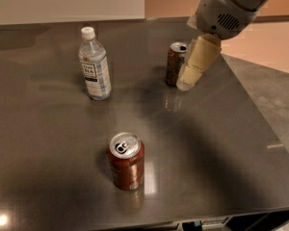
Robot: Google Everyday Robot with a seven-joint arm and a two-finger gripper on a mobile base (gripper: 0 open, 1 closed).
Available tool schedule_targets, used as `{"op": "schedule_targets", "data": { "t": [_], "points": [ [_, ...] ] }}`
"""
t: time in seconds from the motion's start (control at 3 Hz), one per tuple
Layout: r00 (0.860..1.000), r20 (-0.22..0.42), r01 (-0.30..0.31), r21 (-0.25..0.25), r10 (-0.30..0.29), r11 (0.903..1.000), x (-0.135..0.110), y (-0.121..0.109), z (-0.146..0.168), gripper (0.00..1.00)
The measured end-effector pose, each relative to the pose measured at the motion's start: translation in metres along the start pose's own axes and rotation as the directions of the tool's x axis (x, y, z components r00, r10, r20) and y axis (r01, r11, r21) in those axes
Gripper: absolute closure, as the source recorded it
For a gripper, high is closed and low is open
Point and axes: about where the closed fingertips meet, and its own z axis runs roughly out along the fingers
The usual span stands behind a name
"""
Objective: Pick blue plastic bottle
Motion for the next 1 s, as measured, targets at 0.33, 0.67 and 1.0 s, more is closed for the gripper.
{"op": "schedule_targets", "data": {
  "t": [0.33, 0.67, 1.0],
  "points": [
    [0.996, 0.083, 0.023, -0.019, -0.022, 0.9996, -0.055, -0.009, 0.022, 0.00],
    [0.989, 0.141, 0.039, -0.041, -0.033, 0.9984, -0.101, -0.011, 0.047, 0.00],
    [0.985, 0.170, 0.049, -0.070, -0.036, 0.9963, -0.138, -0.007, 0.079, 0.00]
  ]
}}
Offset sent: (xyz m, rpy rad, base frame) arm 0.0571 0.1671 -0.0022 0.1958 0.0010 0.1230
